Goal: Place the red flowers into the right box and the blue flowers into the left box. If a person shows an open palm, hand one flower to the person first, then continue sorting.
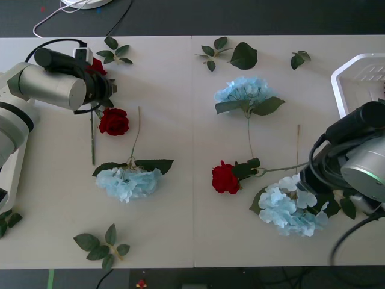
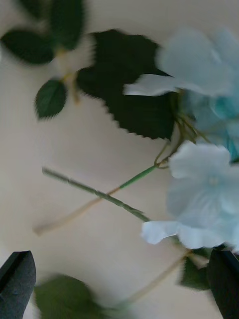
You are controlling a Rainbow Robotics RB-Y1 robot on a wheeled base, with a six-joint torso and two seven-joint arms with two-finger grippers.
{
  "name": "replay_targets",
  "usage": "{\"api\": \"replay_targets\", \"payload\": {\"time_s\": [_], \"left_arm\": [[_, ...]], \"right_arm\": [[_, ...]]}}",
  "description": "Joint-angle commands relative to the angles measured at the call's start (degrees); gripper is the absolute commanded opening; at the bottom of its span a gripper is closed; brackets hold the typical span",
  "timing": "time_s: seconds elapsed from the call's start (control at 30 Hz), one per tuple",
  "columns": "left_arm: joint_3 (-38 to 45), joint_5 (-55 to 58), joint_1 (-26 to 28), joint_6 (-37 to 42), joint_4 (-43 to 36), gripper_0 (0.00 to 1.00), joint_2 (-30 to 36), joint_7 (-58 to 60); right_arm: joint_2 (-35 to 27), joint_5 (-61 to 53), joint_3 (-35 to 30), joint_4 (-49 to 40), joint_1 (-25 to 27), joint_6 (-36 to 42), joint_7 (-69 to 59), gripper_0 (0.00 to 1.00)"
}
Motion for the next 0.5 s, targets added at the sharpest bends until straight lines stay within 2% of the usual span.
{"api": "replay_targets", "payload": {"time_s": [0.03, 0.3, 0.5], "left_arm": [[-0.37, -1.67, 0.21, -4.24, 0.09, 1.00, 1.53, 4.65], [0.24, -9.14, 0.21, -6.35, 0.53, 1.00, 2.40, 5.71], [0.33, -9.58, 0.12, -10.66, 6.24, 1.00, 2.58, 6.06]], "right_arm": [[3.48, 1.63, -1.23, 4.21, -0.25, -0.73, -4.30, 1.00], [13.15, 6.29, -10.90, 13.96, -0.43, -1.96, -3.43, 1.00], [19.74, 9.71, -16.08, 16.60, -0.43, -3.28, -3.16, 1.00]]}}
